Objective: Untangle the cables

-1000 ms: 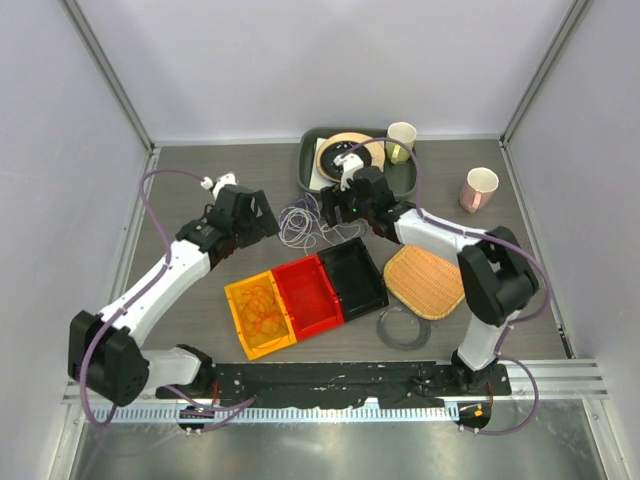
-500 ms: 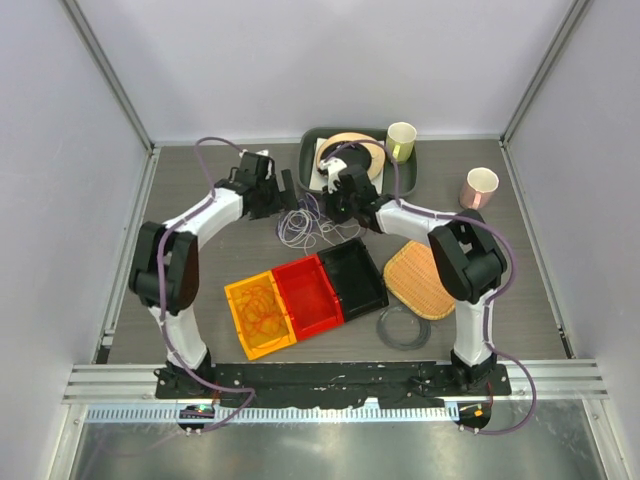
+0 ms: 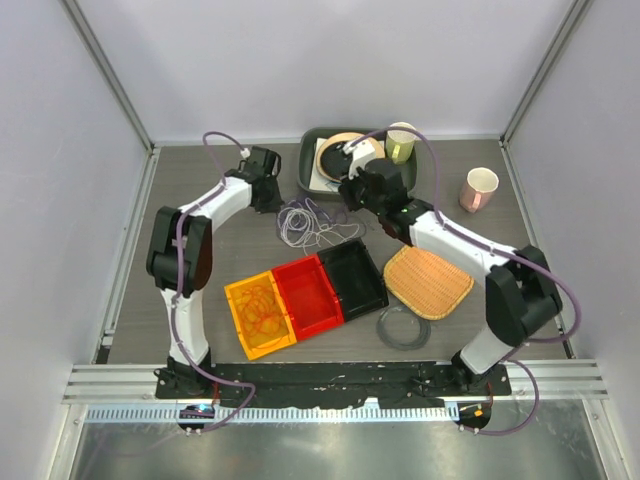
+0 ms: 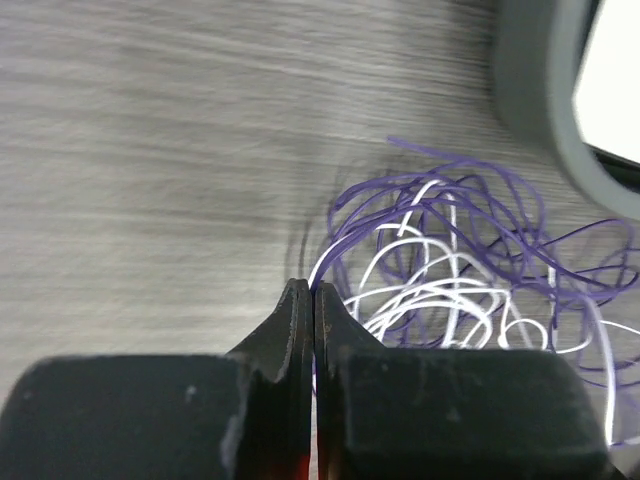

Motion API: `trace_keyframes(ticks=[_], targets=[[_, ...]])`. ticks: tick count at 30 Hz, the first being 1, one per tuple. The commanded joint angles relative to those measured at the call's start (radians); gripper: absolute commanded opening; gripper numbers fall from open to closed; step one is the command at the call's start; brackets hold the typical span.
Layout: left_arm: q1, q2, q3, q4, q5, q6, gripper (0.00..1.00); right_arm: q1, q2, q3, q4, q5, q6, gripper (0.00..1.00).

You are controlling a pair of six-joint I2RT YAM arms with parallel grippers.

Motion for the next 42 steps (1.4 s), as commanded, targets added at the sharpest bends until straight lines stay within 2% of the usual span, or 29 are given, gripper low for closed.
trace_keyframes(ticks=[1, 2, 6, 9, 12, 15, 22, 26, 28, 29, 32, 37, 42], targets=[[0.042, -0.152, -0.035, -0.107, -0.271, -0.089, 0.0, 0.006, -0.151, -0.035, 0.08, 0.261, 0.024, 0.01], [0.07, -0.207, -0.068, -0.124, -0.302, -0.135, 0.0, 0.004, -0.172, -0.039, 0.075, 0.374, 0.02, 0.01], [0.158, -0.338, -0.168, -0.187, -0.416, -0.218, 0.0, -0.02, -0.26, -0.04, 0.052, 0.579, 0.009, 0.01], [0.231, -0.422, -0.234, -0.226, -0.462, -0.248, 0.0, -0.088, -0.326, -0.02, 0.031, 0.611, 0.011, 0.01], [0.294, -0.473, -0.28, -0.243, -0.467, -0.249, 0.0, -0.181, -0.369, 0.022, -0.01, 0.531, 0.021, 0.01], [0.35, -0.504, -0.317, -0.25, -0.464, -0.255, 0.0, -0.221, -0.409, 0.068, -0.03, 0.504, 0.006, 0.01], [0.384, -0.542, -0.379, -0.21, -0.419, -0.24, 0.0, -0.229, -0.406, 0.268, -0.106, 0.449, -0.092, 0.01], [0.392, -0.536, -0.432, -0.13, -0.33, -0.217, 0.0, -0.228, -0.415, 0.332, -0.162, 0.129, -0.011, 0.01], [0.397, -0.515, -0.425, -0.133, -0.28, -0.215, 0.0, -0.225, -0.435, 0.332, -0.166, 0.04, 0.032, 0.01], [0.397, -0.51, -0.42, -0.141, -0.269, -0.214, 0.0, -0.214, -0.442, 0.327, -0.166, -0.05, 0.056, 0.01], [0.395, -0.514, -0.422, -0.147, -0.24, -0.211, 0.0, -0.128, -0.487, 0.289, -0.141, -0.114, 0.057, 0.01], [0.397, -0.588, -0.472, -0.153, -0.226, -0.208, 0.0, 0.047, -0.545, 0.226, -0.127, -0.074, 0.018, 0.01], [0.395, -0.695, -0.536, -0.178, -0.192, -0.212, 0.0, 0.146, -0.553, 0.146, -0.04, -0.119, 0.05, 0.01]])
